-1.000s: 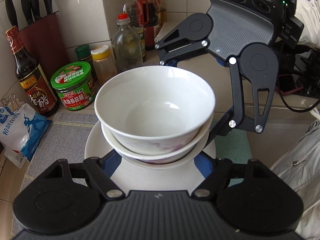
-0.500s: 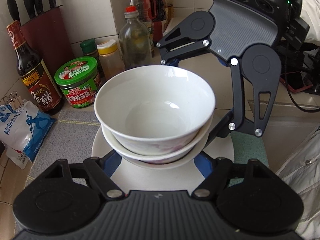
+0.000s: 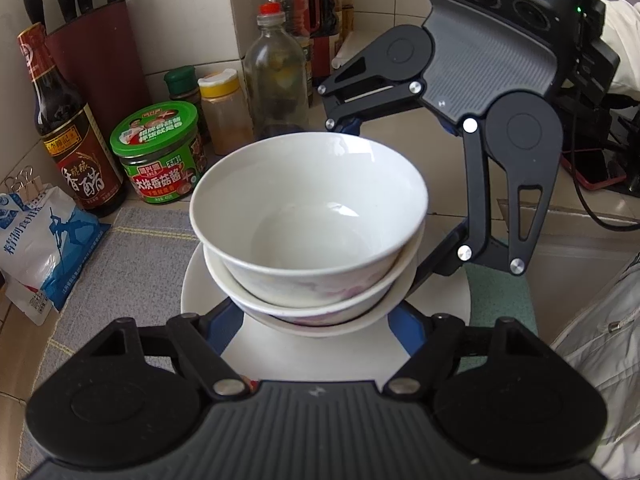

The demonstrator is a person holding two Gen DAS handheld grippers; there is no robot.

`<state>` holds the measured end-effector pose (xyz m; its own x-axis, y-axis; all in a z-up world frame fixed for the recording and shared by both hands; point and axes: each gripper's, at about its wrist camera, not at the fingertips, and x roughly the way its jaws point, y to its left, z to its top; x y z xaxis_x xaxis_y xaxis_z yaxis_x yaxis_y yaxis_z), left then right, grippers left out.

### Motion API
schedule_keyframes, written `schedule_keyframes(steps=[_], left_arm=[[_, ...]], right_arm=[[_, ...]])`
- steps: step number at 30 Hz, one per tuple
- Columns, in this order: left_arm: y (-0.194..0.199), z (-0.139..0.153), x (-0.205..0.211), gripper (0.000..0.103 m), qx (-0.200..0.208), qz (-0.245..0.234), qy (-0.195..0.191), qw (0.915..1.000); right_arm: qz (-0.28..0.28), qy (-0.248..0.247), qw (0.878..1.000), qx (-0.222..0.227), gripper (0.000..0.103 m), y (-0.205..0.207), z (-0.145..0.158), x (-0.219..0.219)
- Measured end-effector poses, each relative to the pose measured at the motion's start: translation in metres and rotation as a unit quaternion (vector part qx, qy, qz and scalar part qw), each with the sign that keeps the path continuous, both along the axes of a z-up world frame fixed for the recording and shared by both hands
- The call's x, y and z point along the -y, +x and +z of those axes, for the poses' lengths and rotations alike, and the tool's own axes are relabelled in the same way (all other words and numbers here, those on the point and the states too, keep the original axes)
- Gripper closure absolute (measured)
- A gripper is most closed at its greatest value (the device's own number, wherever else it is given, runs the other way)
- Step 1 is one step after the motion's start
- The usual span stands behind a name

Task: Organize plates and bowls
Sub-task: 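Carry the bowl stack with both grippers over the flower-print plate stack, then lower the bowls onto the plates and open both grippers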

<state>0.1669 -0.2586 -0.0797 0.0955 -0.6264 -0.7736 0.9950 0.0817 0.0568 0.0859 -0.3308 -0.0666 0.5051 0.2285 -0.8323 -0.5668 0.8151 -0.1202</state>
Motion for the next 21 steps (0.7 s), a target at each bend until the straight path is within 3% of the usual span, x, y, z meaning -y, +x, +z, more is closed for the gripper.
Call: schedule_keyframes(steps=[4,12,17,21], left_arm=[[-0.001,-0.001,0.000,0.023,0.005,0.001,-0.001,1.0000],[-0.007,0.003,-0.006,0.008,0.037,0.013,-0.022,0.9990],[-0.012,0.006,-0.020,0.007,0.033,0.051,-0.041,0.9973],[-0.023,0.011,-0.040,0.006,0.046,0.104,-0.065,0.9914]], right_arm=[[0.006,-0.009,1.000,0.015,0.000,-0.003,0.001,-0.003],[0.006,-0.015,1.000,0.015,0.000,-0.004,0.000,-0.006],[-0.015,-0.026,0.999,0.015,0.000,-0.010,-0.002,-0.006],[-0.046,-0.032,0.998,0.015,0.000,-0.016,0.003,-0.004]])
